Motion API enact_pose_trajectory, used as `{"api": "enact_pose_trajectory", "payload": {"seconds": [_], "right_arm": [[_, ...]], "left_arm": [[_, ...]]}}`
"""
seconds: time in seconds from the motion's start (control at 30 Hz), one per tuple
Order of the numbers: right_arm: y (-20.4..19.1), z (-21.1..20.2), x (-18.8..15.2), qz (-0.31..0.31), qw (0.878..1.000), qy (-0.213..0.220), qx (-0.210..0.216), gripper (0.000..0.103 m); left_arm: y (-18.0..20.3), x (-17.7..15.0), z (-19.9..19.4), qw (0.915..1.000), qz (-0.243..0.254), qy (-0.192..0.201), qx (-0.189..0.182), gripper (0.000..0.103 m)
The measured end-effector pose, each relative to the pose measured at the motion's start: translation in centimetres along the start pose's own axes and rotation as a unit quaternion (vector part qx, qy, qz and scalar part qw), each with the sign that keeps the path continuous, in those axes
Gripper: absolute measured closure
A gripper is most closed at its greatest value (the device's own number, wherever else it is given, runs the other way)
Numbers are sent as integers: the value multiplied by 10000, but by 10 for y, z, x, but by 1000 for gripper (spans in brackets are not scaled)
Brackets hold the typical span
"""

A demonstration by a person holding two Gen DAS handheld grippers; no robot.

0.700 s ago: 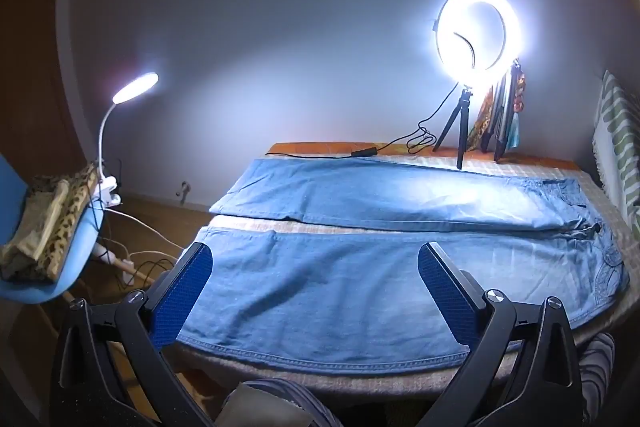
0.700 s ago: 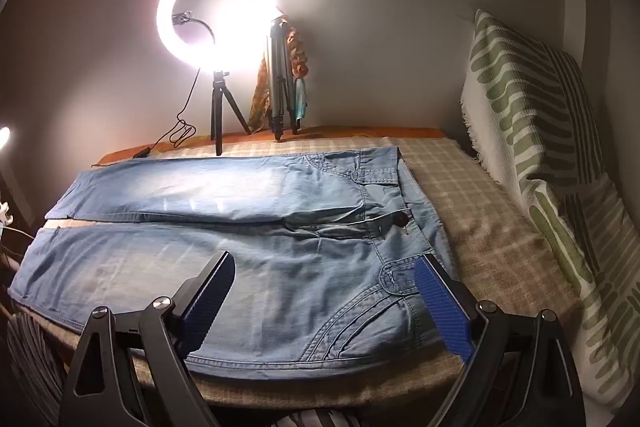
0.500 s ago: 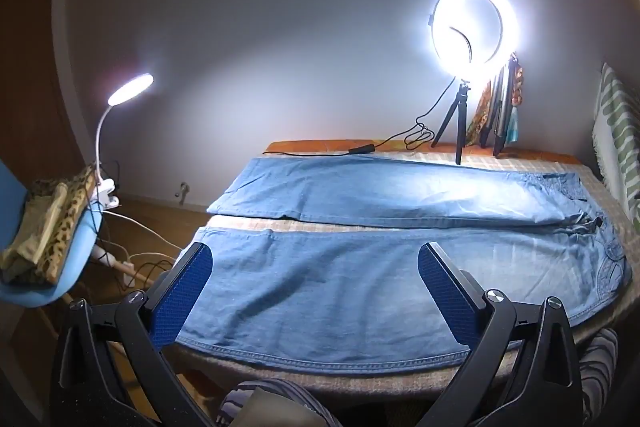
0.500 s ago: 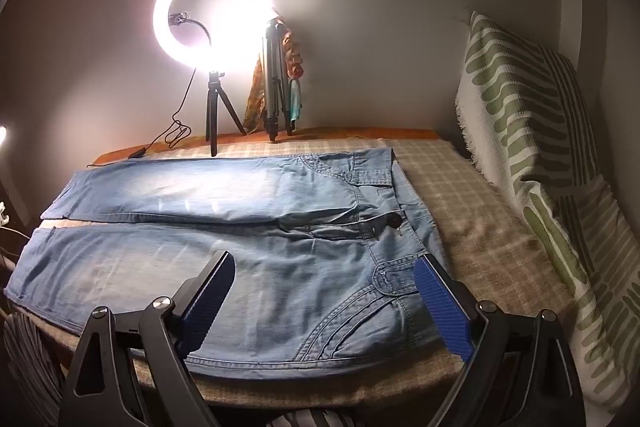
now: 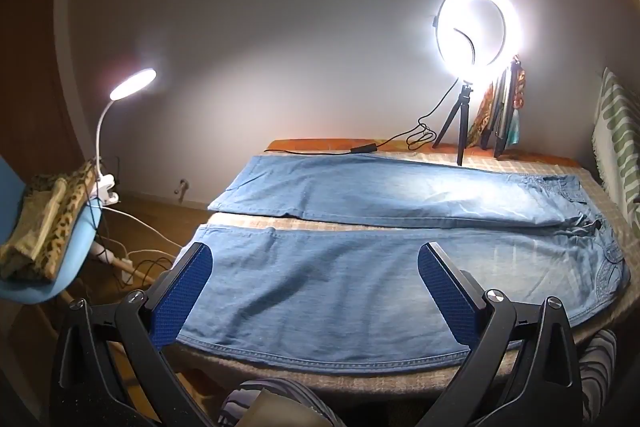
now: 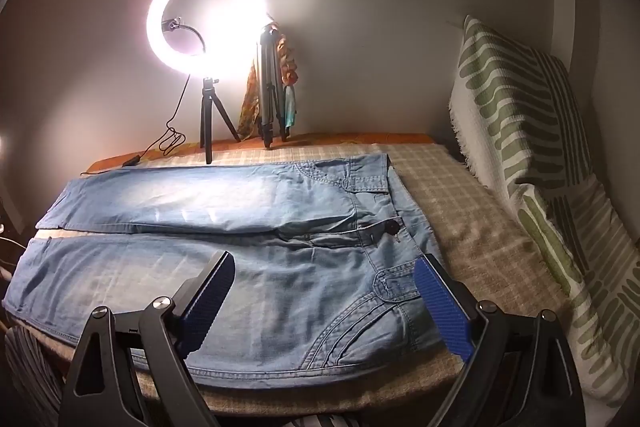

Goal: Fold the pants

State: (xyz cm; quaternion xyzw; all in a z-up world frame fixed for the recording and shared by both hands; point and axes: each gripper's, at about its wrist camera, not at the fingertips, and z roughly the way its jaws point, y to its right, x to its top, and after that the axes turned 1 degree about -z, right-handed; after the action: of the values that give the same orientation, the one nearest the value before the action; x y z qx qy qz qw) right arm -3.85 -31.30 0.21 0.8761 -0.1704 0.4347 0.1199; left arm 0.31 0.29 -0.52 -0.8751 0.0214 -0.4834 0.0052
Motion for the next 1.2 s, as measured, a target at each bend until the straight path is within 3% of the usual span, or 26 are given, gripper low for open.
{"api": "enact_pose_trajectory", "payload": {"seconds": [1.2], "right_arm": [[-3, -2, 0, -4, 10000, 39, -16, 10]], "left_arm": [[-5, -1, 2, 9998, -117, -81, -116, 1]]}}
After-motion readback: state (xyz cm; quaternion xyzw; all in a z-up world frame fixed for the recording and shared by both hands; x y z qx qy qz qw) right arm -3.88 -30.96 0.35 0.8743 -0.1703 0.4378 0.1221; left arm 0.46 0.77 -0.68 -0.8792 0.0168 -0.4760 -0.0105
